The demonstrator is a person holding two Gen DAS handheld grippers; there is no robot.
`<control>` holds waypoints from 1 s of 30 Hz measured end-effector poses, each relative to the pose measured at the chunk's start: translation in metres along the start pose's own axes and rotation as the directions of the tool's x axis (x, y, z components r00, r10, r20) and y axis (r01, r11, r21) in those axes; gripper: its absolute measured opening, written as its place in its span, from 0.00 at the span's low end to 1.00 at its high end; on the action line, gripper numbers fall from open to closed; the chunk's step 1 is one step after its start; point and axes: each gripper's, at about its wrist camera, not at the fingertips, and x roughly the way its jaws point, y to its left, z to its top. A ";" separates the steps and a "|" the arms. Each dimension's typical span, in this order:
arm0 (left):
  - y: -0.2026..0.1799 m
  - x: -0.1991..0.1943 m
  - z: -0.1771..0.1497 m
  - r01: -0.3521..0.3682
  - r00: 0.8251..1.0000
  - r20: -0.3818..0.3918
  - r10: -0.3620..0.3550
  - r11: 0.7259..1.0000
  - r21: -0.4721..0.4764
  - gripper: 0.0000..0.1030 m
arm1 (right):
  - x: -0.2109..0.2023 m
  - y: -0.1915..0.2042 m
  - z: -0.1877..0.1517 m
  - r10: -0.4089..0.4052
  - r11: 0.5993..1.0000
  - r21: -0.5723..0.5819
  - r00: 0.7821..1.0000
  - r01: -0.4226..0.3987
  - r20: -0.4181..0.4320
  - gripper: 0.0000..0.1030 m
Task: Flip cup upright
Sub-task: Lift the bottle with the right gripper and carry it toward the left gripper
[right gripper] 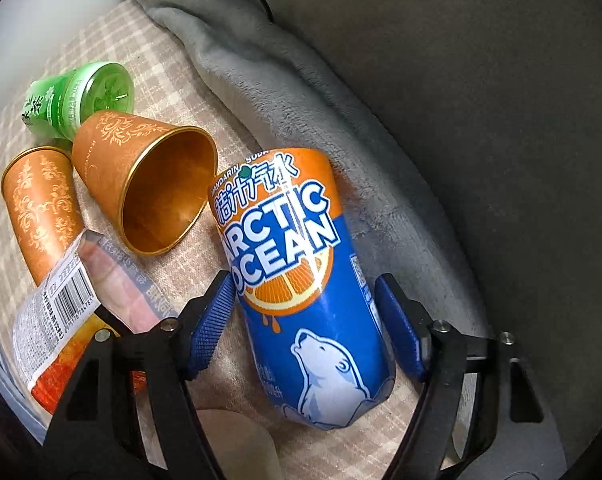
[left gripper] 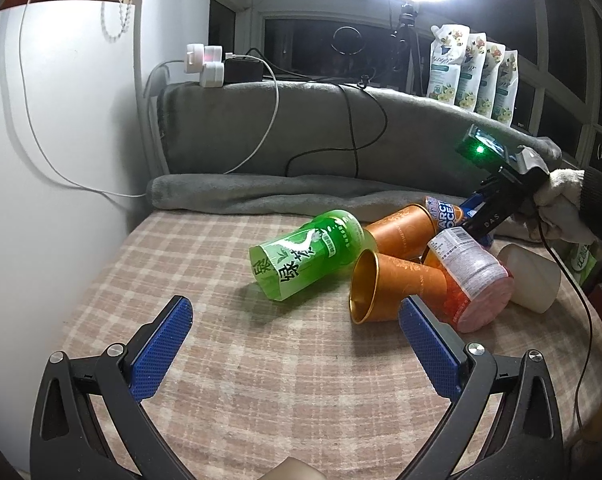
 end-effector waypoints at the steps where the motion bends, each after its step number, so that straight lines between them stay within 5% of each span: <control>1: 0.000 -0.001 0.000 -0.001 1.000 0.002 0.001 1.000 0.002 0.99 | 0.000 0.001 0.003 -0.002 1.000 0.002 1.000 0.002 0.002 0.68; 15: 0.002 -0.006 0.000 -0.006 1.000 0.013 0.006 1.000 -0.002 0.99 | -0.014 -0.005 0.000 -0.003 0.994 0.107 0.990 -0.012 0.144 0.62; 22: 0.002 -0.007 0.000 -0.002 1.000 0.018 0.002 1.000 0.001 0.99 | -0.061 -0.001 -0.019 -0.022 0.972 0.228 0.952 -0.051 0.307 0.60; 30: -0.001 -0.017 -0.001 0.019 0.999 0.036 -0.019 1.000 0.007 0.99 | -0.117 0.068 -0.051 0.005 0.966 0.233 0.908 -0.113 0.419 0.60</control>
